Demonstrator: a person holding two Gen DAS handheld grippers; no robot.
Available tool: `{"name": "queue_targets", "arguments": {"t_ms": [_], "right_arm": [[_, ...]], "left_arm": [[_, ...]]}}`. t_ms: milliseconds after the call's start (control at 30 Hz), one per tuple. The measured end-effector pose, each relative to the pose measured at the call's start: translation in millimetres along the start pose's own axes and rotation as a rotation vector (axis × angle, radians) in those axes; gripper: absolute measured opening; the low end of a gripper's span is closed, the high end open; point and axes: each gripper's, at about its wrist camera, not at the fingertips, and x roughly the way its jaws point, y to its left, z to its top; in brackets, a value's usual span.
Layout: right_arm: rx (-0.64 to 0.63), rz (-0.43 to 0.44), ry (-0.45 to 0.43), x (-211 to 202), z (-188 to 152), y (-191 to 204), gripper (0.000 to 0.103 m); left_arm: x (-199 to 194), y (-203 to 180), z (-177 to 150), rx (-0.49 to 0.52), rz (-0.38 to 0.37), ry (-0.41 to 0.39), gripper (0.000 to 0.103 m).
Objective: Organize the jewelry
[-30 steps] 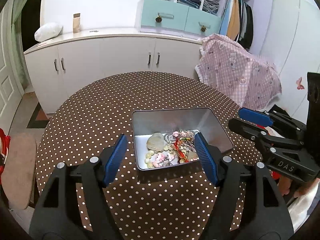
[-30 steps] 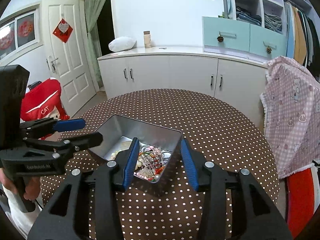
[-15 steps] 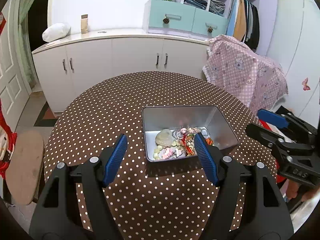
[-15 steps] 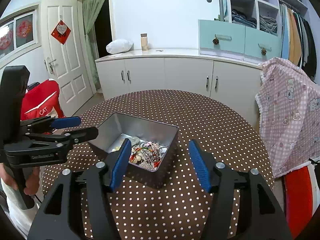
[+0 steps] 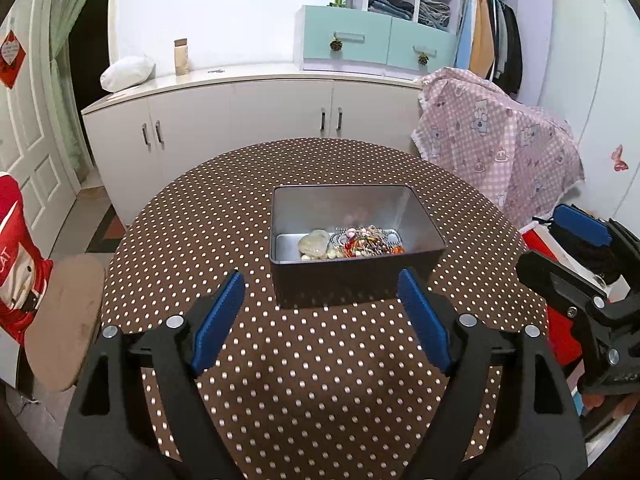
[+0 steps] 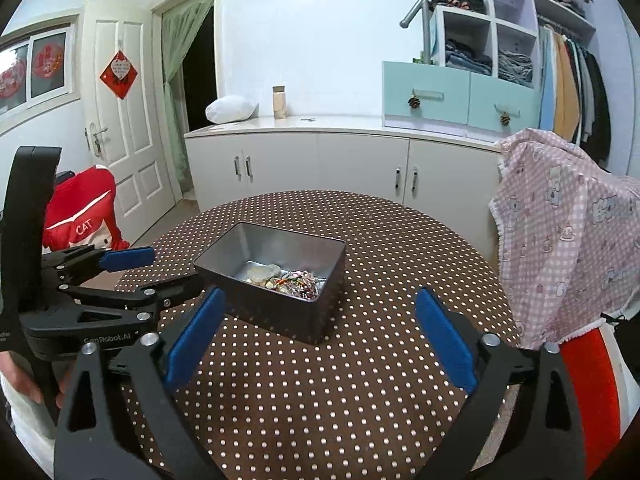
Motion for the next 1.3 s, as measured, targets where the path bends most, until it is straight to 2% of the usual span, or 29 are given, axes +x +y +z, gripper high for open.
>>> {"name": "queue_targets", "arguments": {"t_ms": [167,367,500,833,1300], "right_arm": [[0.007,-0.002,0.0,-10.0,-9.6,1.2,0.094],[0.018,-0.009,-0.042,-31.4,-14.8,4.6,0.094],[-0.004,-0.001,-0.065,-45.4,-18.8,10.6,0.095],[-0.039,-0.044,-0.143,-70.4,-16.6,22.1,0.095],[-0.009,-0.115,-0.244,-90.4,-13.5,25.6,0.095]], "left_arm": [[-16.5,-7.6,-7.2,0.004,0.038,-0.025,0.08],[-41.9,-19.4,-13.1,0.008,0.077,-0.081,0.082],[-58.3,-28.5,-13.9,0.016,0.088,-0.119,0.087],[-81.4,-43.5,-11.5,0.011,0.137,-0.176,0.087],[-109.7,-47.5,-10.6,0.007,0.176,-0.269,0.087]]}}
